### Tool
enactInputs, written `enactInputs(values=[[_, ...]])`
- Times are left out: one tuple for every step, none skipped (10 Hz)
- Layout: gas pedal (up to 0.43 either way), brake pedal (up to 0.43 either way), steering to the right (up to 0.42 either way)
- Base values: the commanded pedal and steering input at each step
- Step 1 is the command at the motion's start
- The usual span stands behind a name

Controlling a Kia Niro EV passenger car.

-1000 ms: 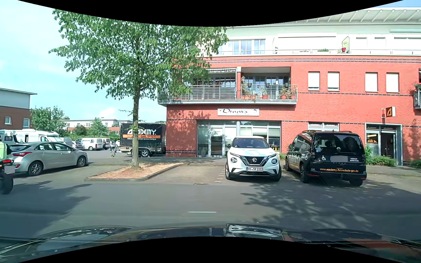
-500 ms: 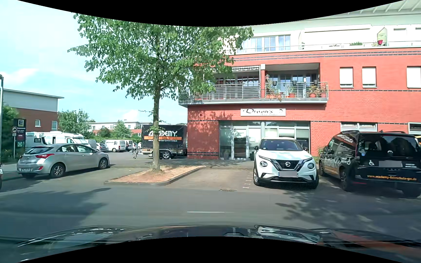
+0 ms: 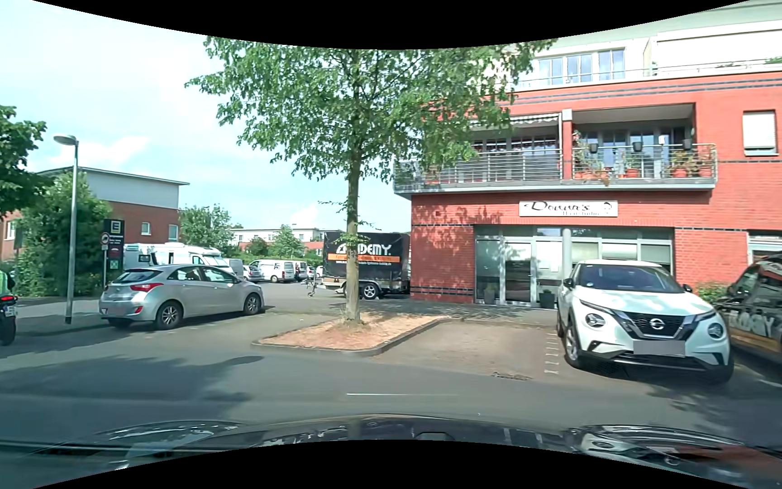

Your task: Follow the waypoints while adhering to traffic rules and regulations

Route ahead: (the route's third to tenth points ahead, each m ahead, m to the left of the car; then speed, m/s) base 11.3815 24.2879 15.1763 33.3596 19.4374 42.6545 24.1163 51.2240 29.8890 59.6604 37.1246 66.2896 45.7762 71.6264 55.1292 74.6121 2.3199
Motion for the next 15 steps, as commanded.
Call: enactInputs(values=[[0.138, 0.0, -0.647], [0.138, 0.0, -0.656], [0.138, 0.0, -0.657], [0.138, 0.0, -0.657], [0.138, 0.0, -0.656], [0.138, 0.0, -0.655], [0.138, 0.0, -0.654], [0.138, 0.0, -0.653], [0.138, 0.0, -0.644], [0.138, 0.0, -0.63], [0.138, 0.0, -0.612], [0.138, 0.0, -0.596], [0.138, 0.0, -0.584], [0.138, 0.0, -0.567], [0.138, 0.0, -0.559]])
